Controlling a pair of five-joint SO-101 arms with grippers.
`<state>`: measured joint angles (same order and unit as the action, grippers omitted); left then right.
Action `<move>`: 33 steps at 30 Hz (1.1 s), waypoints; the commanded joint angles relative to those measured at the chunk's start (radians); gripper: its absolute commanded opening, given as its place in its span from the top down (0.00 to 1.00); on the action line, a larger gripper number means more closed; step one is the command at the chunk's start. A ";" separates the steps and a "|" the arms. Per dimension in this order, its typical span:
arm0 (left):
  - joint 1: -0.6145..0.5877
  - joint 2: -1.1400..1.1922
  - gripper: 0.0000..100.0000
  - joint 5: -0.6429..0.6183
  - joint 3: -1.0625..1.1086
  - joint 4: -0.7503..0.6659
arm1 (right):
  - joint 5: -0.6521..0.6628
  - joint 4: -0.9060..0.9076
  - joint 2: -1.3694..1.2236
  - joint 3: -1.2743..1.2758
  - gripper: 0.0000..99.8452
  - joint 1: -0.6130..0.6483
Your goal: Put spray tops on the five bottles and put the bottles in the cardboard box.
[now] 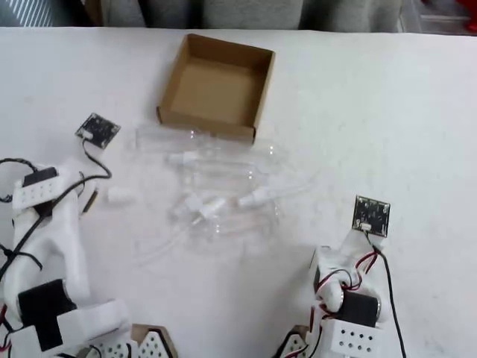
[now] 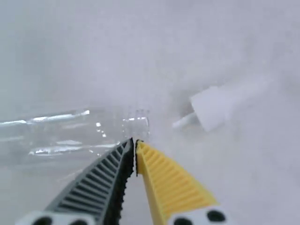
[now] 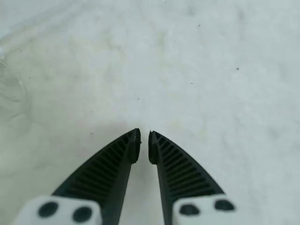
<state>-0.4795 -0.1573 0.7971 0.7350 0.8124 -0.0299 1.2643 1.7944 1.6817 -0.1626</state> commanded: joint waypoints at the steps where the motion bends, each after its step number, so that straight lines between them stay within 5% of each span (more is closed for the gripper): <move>1: 0.054 0.093 0.98 0.003 -0.109 0.006 | 0.000 0.007 0.012 0.009 0.98 -0.008; 11: 0.028 0.415 0.98 0.003 -0.371 0.006 | 0.000 0.007 0.012 0.009 0.98 -0.008; 23: 0.107 0.435 0.98 0.000 -0.407 0.008 | 0.000 0.007 0.012 0.009 0.98 -0.008; 33: 0.142 0.283 0.98 -0.229 -0.442 0.002 | 0.000 0.007 0.012 0.009 0.98 -0.007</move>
<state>-0.3537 0.2631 0.6299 0.3391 0.8124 -0.0299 1.2643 1.7944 1.6817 -0.1626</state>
